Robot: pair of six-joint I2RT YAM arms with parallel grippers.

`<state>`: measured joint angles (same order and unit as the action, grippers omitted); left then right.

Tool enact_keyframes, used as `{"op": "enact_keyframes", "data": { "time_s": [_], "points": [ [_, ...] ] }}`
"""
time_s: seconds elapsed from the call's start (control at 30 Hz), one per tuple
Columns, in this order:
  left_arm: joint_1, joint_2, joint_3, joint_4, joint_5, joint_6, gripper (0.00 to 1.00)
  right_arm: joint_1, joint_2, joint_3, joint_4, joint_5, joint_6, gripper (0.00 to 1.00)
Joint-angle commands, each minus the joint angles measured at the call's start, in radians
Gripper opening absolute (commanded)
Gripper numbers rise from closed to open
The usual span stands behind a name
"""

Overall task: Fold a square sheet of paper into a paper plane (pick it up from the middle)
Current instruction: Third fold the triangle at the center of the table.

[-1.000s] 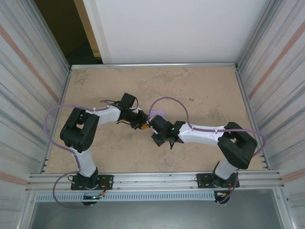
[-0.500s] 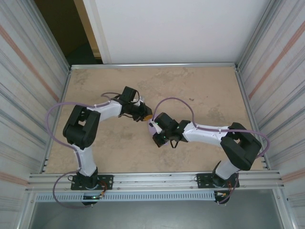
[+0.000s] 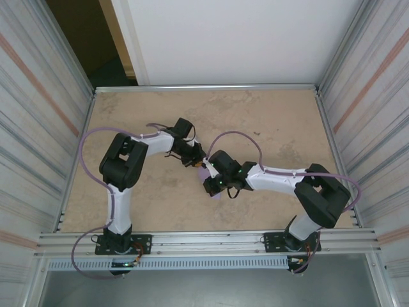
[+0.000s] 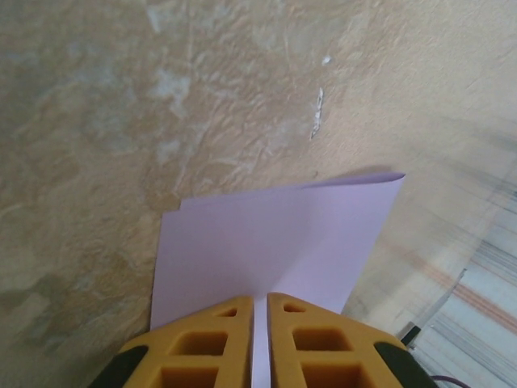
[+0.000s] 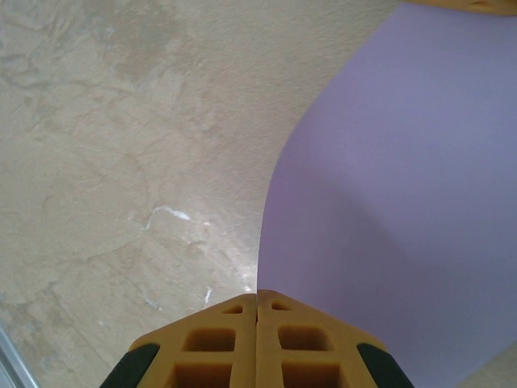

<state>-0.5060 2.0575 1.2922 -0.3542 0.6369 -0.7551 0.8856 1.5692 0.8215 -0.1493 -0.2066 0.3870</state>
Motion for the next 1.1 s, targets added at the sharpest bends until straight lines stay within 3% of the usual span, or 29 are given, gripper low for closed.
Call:
{"op": "enact_keyframes", "data": {
  "time_s": [0.0, 0.43, 1.07],
  "points": [
    [-0.009, 0.032, 0.036, -0.108, -0.043, 0.069, 0.12, -0.025, 0.001, -0.014, 0.001, 0.013, 0.054, 0.0],
    [-0.019, 0.078, 0.079, -0.154, -0.05, 0.112, 0.12, -0.083, 0.013, -0.019, -0.043, 0.106, 0.116, 0.0],
    [-0.015, 0.065, 0.175, -0.214, -0.014, 0.181, 0.13, -0.089, 0.085, 0.041, -0.094, 0.097, 0.111, 0.0]
  ]
}}
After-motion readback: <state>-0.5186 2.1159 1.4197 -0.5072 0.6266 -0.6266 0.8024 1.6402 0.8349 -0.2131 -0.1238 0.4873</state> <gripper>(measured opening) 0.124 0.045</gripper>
